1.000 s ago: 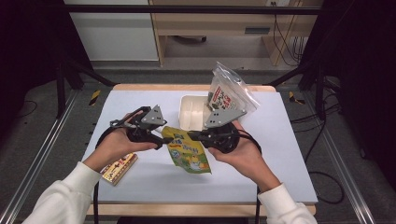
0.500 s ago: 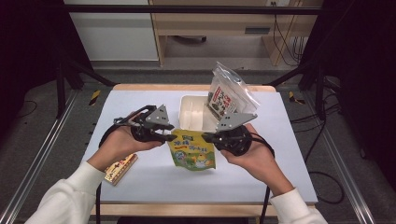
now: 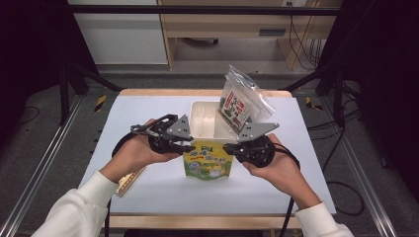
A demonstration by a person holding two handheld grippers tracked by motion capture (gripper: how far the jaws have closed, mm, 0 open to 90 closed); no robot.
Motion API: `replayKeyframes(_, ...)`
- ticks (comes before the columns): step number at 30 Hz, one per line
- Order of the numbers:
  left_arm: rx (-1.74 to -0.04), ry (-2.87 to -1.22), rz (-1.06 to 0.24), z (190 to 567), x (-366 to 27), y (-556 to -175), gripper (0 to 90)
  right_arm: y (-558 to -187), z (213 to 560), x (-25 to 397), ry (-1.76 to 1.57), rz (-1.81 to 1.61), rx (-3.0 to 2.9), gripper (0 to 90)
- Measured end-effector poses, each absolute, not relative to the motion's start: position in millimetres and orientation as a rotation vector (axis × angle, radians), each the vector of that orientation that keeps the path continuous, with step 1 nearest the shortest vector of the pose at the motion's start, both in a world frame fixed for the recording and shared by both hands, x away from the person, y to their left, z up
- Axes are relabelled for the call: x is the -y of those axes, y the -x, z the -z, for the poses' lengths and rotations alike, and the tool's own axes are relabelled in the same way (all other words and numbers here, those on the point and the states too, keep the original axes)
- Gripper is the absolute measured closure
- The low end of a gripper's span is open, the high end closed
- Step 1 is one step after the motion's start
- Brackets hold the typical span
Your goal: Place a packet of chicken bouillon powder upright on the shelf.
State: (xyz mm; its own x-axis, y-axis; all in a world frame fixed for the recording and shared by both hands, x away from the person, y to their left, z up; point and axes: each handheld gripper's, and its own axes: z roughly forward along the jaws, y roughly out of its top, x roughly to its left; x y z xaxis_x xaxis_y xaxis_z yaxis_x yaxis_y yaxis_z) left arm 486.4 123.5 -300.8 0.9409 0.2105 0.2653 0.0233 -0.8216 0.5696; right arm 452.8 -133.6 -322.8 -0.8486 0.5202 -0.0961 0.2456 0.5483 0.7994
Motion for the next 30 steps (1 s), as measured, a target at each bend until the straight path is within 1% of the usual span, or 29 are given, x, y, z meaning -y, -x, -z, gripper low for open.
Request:
replayKeyframes(3, -0.165, -2.505, -0.421, 301, -124, -486, 67.8, -455, 323, 134, -0.625, -1.203, -2.466, 80.8)
replayKeyframes(9, -0.155, -2.513, -0.425, 300, -124, -486, 67.9, -461, 324, 125, -0.610, -1.161, -2.474, 66.3)
replayKeyframes(12, -0.153, -2.514, -0.423, 300, -124, -485, 67.9, -463, 323, 119, -0.595, -1.135, -2.492, 62.3)
replayKeyframes(15, -0.151, -2.515, -0.424, 300, -124, -485, 67.9, -465, 321, 113, -0.586, -1.100, -2.515, 60.8)
replayKeyframes(18, -0.154, -2.510, -0.422, 301, -124, -485, 67.9, -467, 317, 108, -0.570, -1.079, -2.545, 61.6)
replayKeyframes(21, -0.154, -2.510, -0.421, 301, -124, -485, 67.9, -470, 315, 102, -0.544, -1.056, -2.570, 64.7)
replayKeyframes(24, -0.149, -2.513, -0.424, 300, -124, -484, 67.9, -474, 314, 98, -0.540, -1.030, -2.602, 69.3)
replayKeyframes(30, -0.149, -2.511, -0.431, 301, -125, -485, 67.4, -480, 317, 94, -0.564, -1.019, -2.653, 83.3)
